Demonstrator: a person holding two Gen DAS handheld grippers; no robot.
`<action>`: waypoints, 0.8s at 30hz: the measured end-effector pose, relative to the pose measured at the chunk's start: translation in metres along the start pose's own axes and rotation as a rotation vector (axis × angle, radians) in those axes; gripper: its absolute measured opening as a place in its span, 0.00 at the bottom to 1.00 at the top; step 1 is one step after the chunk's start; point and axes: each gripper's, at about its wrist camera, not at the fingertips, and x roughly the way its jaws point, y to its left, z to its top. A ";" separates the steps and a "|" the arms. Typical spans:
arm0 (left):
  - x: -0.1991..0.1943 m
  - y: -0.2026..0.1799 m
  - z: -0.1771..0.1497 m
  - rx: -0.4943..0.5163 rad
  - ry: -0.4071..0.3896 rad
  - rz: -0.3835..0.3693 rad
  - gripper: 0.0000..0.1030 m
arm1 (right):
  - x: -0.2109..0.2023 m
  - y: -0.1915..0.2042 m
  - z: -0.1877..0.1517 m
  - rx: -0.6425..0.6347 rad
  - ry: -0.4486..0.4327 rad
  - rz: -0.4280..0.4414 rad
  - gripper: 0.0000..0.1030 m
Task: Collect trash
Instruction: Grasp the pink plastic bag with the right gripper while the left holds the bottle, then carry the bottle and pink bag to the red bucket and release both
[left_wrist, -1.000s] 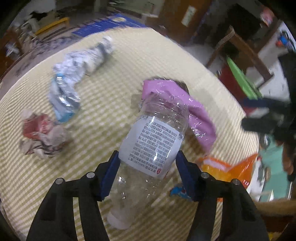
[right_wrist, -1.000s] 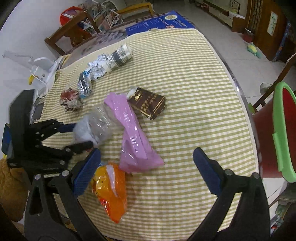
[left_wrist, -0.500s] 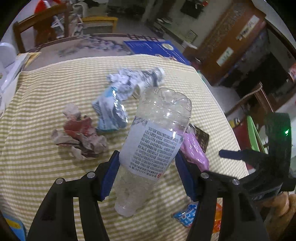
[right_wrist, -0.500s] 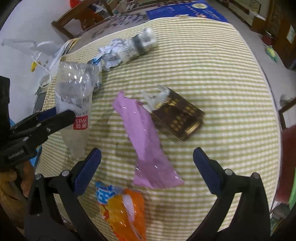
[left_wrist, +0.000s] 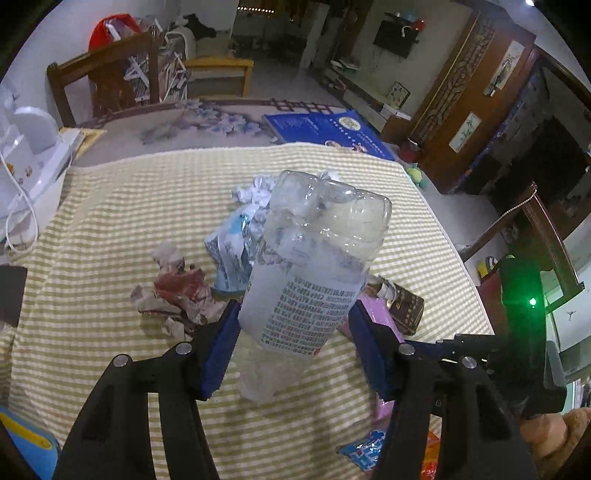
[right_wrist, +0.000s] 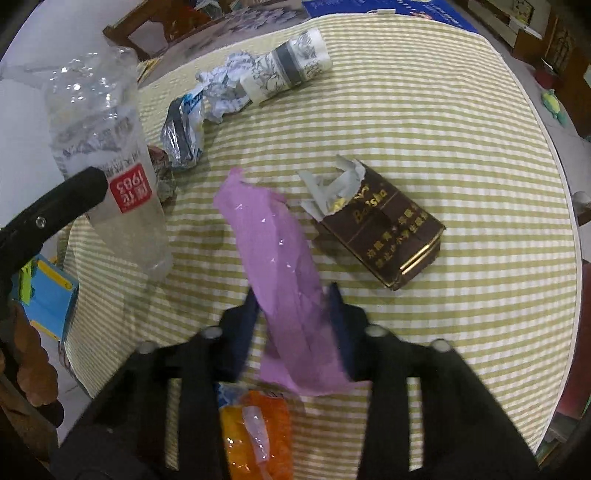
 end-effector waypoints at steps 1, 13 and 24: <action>-0.002 -0.002 0.001 0.007 -0.008 0.002 0.55 | -0.006 -0.001 -0.001 0.008 -0.020 0.005 0.27; -0.030 -0.028 0.011 0.069 -0.096 -0.012 0.55 | -0.080 -0.002 -0.007 0.022 -0.227 0.031 0.27; -0.050 -0.066 0.012 0.155 -0.140 -0.052 0.55 | -0.137 -0.017 -0.026 0.086 -0.390 0.013 0.27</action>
